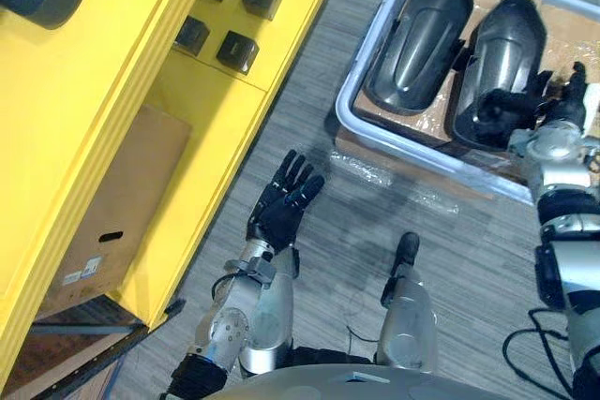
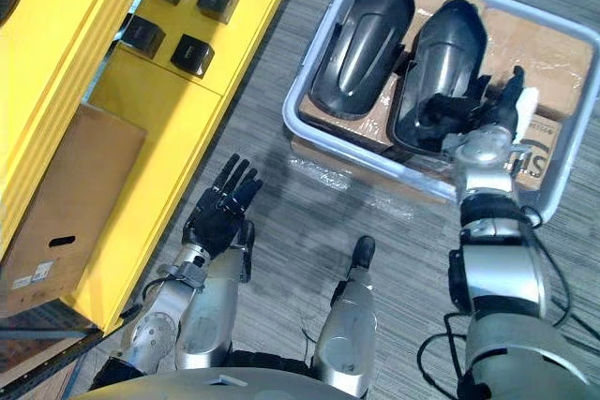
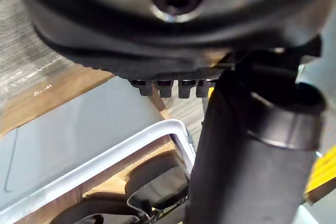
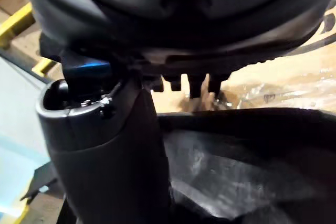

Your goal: Walk over and take three plastic housings, then place them on the shelf

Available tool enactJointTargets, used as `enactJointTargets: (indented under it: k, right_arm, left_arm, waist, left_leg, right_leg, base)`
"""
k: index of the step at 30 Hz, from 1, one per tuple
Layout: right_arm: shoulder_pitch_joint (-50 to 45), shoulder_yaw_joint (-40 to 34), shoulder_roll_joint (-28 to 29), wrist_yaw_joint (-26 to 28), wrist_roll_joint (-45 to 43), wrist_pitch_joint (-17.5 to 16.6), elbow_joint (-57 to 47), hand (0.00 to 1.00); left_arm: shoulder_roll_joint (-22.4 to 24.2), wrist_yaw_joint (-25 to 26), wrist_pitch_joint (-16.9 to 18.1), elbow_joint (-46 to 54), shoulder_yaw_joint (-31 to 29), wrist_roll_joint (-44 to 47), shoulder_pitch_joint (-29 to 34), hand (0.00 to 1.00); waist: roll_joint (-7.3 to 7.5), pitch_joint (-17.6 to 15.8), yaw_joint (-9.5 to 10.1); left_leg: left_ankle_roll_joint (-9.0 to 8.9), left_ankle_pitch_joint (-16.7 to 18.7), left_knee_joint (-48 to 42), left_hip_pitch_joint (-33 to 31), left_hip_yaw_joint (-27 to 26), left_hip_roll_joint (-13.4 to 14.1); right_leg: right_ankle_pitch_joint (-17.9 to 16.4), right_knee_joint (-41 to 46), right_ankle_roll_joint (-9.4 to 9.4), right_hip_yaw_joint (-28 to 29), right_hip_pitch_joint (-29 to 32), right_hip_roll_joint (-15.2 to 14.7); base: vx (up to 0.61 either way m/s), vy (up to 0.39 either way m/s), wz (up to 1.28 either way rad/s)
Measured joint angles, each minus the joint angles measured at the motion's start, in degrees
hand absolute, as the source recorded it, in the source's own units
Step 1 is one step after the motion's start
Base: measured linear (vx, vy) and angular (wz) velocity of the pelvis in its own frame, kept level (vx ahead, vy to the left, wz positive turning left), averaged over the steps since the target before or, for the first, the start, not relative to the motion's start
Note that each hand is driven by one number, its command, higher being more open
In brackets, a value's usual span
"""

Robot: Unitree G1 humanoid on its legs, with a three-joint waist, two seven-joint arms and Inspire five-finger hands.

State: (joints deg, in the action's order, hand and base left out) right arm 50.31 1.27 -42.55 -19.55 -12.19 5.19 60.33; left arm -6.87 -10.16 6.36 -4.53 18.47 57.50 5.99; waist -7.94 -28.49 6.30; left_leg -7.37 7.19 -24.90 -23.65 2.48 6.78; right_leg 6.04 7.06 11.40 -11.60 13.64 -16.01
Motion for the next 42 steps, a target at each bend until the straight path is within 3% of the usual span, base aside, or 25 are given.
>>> enactJointTargets:
  k: [4,8,16,19,23,25,28,32,36,38,42]
  right_arm:
    - [2.9,0.0,-3.4,2.3,0.9,3.9,4.5,0.00]
    - [5.0,-0.1,-4.1,2.5,7.2,7.9,7.8,0.00]
    - [7.0,-4.3,-1.3,-2.4,9.5,15.6,9.6,0.00]
    - [6.9,-5.9,0.0,-4.0,9.5,16.3,9.6,0.00]
    - [6.7,-10.0,0.1,-7.9,9.3,18.8,9.6,0.00]
    - [5.6,-12.0,0.1,-9.3,9.2,18.2,9.7,0.00]
    - [1.4,-12.0,0.1,-10.5,9.3,13.3,8.8,0.00]
    - [-10.9,-12.1,1.9,-13.7,9.7,9.1,-5.8,0.00]
    - [-22.1,-12.5,10.0,-17.1,14.3,6.6,-25.5,0.00]
    - [-28.8,-12.0,16.1,-18.4,16.6,5.6,-36.7,0.00]
    - [-34.3,-10.6,22.6,-18.9,19.0,3.9,-43.4,0.00]
  left_arm:
    - [0.0,0.3,0.7,-0.6,0.0,1.4,0.1,1.00]
    - [0.0,0.4,1.3,-2.2,0.7,1.3,0.1,1.00]
    - [0.0,4.5,3.9,-2.3,1.3,0.6,1.1,1.00]
    - [-0.1,5.1,5.0,-2.2,1.5,-0.1,2.9,1.00]
    - [-0.3,7.4,6.2,-1.6,1.6,-9.8,5.4,1.00]
    - [-0.9,7.7,6.2,-1.6,1.8,-11.8,5.9,1.00]
    - [-2.0,7.6,6.2,-1.0,2.3,-12.8,6.1,1.00]
    - [-2.7,6.4,6.2,5.1,1.8,-12.8,8.4,1.00]
    - [-2.7,6.4,4.5,5.8,-0.1,-16.0,7.9,1.00]
    - [-2.5,6.3,2.9,8.0,-0.6,-17.8,7.5,1.00]
    - [-2.5,7.3,1.1,12.2,-1.2,-25.4,5.1,1.00]
  waist:
    - [-0.09,0.0,0.30]
    - [-0.55,0.0,0.54]
    - [-1.40,0.2,1.16]
    - [-1.44,0.3,1.10]
    - [-1.37,0.2,0.91]
    - [-1.28,0.2,0.51]
    - [-0.79,-0.1,-0.27]
    - [0.62,0.4,-1.41]
    - [3.16,5.3,-3.19]
    - [4.54,9.7,-3.64]
    - [6.22,13.3,-3.65]
  left_leg:
    - [-0.35,-1.3,1.3,0.0,1.2,0.0]
    - [-0.60,-2.6,2.2,0.3,2.0,0.0]
    - [-0.56,-3.2,3.5,2.6,1.2,0.5]
    - [-0.86,-4.0,5.1,3.9,0.9,0.7]
    - [-1.08,-5.0,7.7,6.4,0.6,0.8]
    - [-1.18,-5.6,9.2,7.8,0.5,0.9]
    - [-1.42,-6.5,11.7,10.2,0.0,1.0]
    - [-1.81,-7.5,16.0,14.6,-0.7,1.9]
    - [-2.34,-8.1,19.7,17.9,-1.8,2.9]
    - [-2.62,-8.3,22.2,20.2,-2.7,3.3]
    - [-2.69,-8.3,24.0,23.5,-3.7,3.5]
  right_leg:
    - [-0.6,1.1,-0.83,-1.4,0.2,0.0]
    - [-0.9,1.9,-1.18,-2.3,0.2,0.1]
    - [-1.0,2.0,-1.46,-2.4,-1.3,0.2]
    - [-1.1,1.7,-1.56,-2.4,-1.9,0.3]
    - [-1.0,0.6,-1.54,-2.5,-3.6,0.4]
    - [-0.7,-0.4,-1.53,-2.7,-4.8,0.5]
    - [-0.6,-1.3,-1.46,-2.7,-6.3,0.7]
    - [-0.6,-3.1,-1.43,-3.0,-9.3,1.5]
    - [-0.6,-5.4,-1.43,-3.2,-11.3,2.6]
    - [-0.6,-6.7,-1.42,-3.5,-12.6,3.0]
    - [-0.6,-7.7,-1.42,-3.9,-15.1,3.2]
  base:
    - [-0.04,-0.030,0.15]
    - [-0.02,-0.028,0.09]
    - [-0.01,-0.005,-0.01]
    - [0.00,0.000,0.00]
    - [0.02,-0.010,0.00]
    - [0.05,-0.019,0.00]
    - [0.05,-0.015,-0.03]
    - [0.08,-0.038,-0.06]
    - [0.10,-0.044,-0.10]
    - [0.12,-0.037,-0.14]
    - [0.07,-0.008,-0.08]
